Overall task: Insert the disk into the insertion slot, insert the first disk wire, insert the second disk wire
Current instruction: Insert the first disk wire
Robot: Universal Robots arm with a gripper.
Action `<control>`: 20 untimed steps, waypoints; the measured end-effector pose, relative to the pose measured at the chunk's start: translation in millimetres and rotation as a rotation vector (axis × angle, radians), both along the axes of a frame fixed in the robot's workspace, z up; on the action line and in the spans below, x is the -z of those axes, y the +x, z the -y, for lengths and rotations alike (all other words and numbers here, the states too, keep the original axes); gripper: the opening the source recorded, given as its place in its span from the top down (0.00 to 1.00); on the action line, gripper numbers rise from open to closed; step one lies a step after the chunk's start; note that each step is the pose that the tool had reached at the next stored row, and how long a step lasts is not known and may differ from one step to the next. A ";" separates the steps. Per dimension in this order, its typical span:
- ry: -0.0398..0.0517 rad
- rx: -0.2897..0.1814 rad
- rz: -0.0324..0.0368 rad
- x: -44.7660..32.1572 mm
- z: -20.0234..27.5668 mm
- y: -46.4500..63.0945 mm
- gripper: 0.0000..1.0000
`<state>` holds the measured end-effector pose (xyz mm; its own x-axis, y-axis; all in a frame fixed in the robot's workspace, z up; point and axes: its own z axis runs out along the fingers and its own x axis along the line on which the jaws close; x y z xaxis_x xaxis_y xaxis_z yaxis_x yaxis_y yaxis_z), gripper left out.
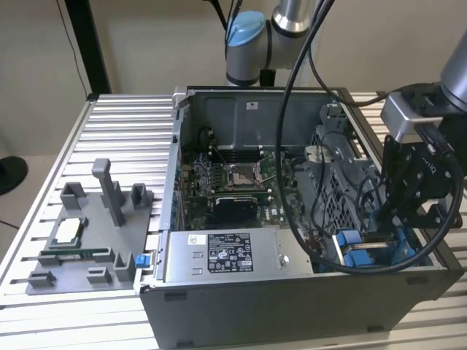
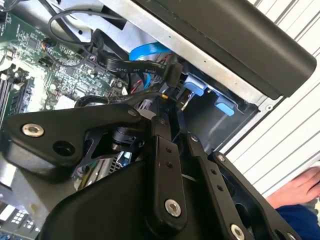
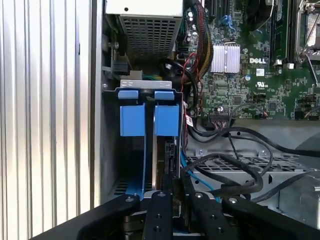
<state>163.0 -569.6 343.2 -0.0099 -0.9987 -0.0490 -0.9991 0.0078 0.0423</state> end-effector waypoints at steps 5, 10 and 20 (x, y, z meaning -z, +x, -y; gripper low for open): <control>0.0014 0.000 0.0000 1.5 0.1 1.8 1.00; 0.0013 0.000 0.0000 3.5 0.2 2.0 1.00; 0.0005 0.002 -0.0014 9.6 2.5 2.0 1.00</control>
<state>165.0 -572.0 333.6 -0.0125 -0.9987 -0.0495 -0.9990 0.0103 0.0437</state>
